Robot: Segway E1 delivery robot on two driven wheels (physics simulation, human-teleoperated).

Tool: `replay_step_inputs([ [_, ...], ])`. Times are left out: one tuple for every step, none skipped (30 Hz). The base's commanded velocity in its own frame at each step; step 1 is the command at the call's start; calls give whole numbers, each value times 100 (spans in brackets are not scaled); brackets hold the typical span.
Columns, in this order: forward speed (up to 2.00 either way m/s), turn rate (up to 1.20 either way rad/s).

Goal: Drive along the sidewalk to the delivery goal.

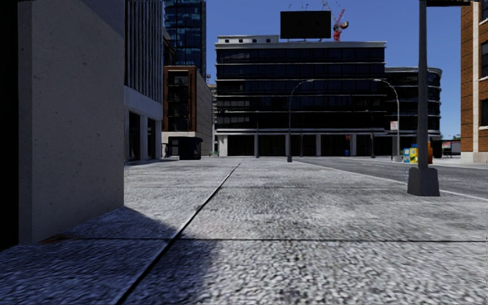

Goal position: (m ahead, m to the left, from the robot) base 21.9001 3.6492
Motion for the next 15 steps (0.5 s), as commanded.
replay_step_inputs([
  [200, 37],
  [200, 37],
  [200, 37],
  [200, 37],
  [200, 37],
  [200, 37],
  [200, 37],
  [200, 37],
  [200, 37],
  [200, 37],
  [200, 37],
  [200, 37],
  [200, 37],
  [200, 37],
  [200, 37],
])
